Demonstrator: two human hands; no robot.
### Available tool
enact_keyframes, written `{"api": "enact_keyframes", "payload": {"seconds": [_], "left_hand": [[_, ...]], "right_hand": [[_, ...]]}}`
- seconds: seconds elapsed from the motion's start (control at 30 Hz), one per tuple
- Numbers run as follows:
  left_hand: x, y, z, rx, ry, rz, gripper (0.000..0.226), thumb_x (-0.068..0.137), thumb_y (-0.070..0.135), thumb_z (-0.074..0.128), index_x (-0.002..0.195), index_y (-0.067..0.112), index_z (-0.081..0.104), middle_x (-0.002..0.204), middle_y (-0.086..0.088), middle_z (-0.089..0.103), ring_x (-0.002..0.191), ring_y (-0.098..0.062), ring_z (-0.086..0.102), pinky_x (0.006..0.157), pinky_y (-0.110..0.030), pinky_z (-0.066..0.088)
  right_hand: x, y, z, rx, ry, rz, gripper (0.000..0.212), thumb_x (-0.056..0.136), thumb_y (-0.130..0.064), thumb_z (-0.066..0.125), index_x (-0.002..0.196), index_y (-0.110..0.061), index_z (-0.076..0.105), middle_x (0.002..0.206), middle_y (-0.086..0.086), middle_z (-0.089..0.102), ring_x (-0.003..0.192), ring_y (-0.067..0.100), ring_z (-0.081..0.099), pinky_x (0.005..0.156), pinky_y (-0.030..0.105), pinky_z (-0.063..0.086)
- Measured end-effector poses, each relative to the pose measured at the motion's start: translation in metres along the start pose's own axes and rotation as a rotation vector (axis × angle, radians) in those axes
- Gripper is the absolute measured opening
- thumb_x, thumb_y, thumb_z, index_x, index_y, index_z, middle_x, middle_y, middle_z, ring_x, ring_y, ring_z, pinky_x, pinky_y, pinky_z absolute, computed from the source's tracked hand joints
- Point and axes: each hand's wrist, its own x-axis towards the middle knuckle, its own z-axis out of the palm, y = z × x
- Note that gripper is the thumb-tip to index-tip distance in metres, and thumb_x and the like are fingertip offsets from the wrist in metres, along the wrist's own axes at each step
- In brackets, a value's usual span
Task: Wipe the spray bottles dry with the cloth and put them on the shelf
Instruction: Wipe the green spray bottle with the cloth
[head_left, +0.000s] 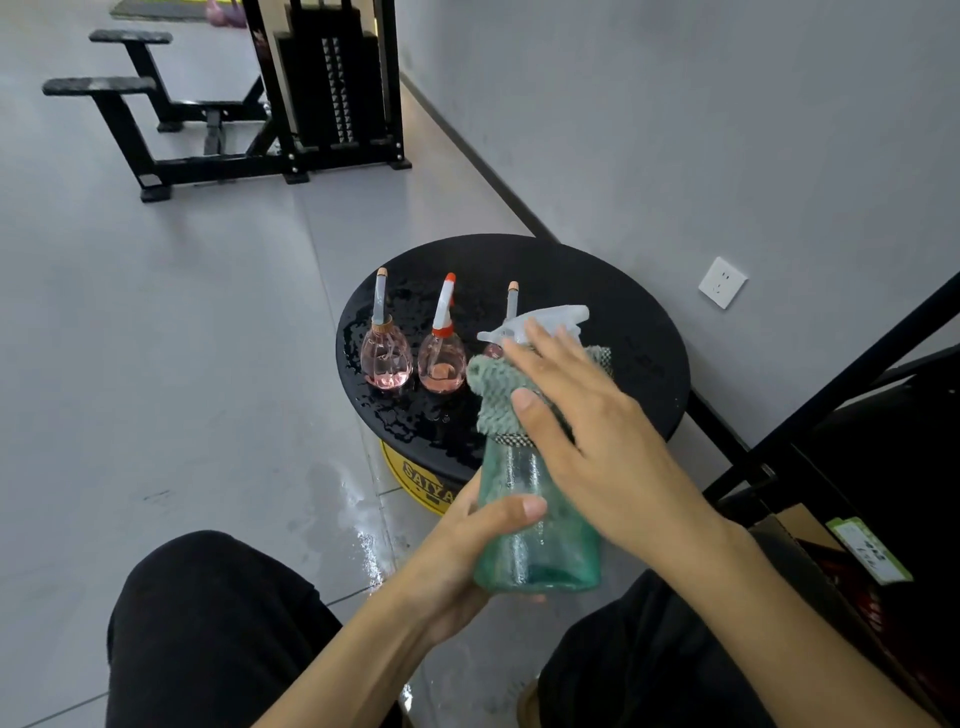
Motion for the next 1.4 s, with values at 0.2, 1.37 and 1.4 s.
{"api": "enact_keyframes", "payload": {"seconds": [0.2, 1.37, 1.4], "left_hand": [[0.005, 0.001, -0.009, -0.179, 0.054, -0.014, 0.081, 0.037, 0.074, 0.080, 0.095, 0.019, 0.073, 0.081, -0.007, 0.071, 0.065, -0.024, 0.070, 0.039, -0.026, 0.051], [0.013, 0.023, -0.022, -0.205, 0.237, 0.061, 0.054, 0.083, 0.054, 0.045, 0.105, 0.012, 0.072, 0.102, -0.014, 0.074, 0.088, -0.022, 0.072, 0.070, -0.033, 0.057], [0.013, 0.023, -0.021, -0.197, 0.244, 0.061, 0.055, 0.083, 0.055, 0.045, 0.106, 0.013, 0.072, 0.103, -0.014, 0.074, 0.089, -0.022, 0.072, 0.073, -0.033, 0.056]], "right_hand": [[-0.017, -0.001, 0.008, 0.157, -0.075, -0.019, 0.045, 0.104, -0.032, 0.034, 0.149, -0.033, 0.031, 0.157, -0.025, 0.015, 0.142, -0.014, 0.003, 0.114, 0.008, 0.005], [-0.053, -0.021, 0.052, 0.156, 0.092, -0.129, 0.055, 0.100, -0.033, 0.024, 0.154, -0.028, 0.015, 0.160, -0.023, -0.002, 0.148, 0.005, -0.008, 0.120, 0.041, 0.014], [-0.054, -0.022, 0.051, 0.166, 0.076, -0.128, 0.054, 0.100, -0.034, 0.024, 0.153, -0.029, 0.015, 0.160, -0.024, -0.002, 0.148, 0.004, -0.009, 0.120, 0.041, 0.014]]}}
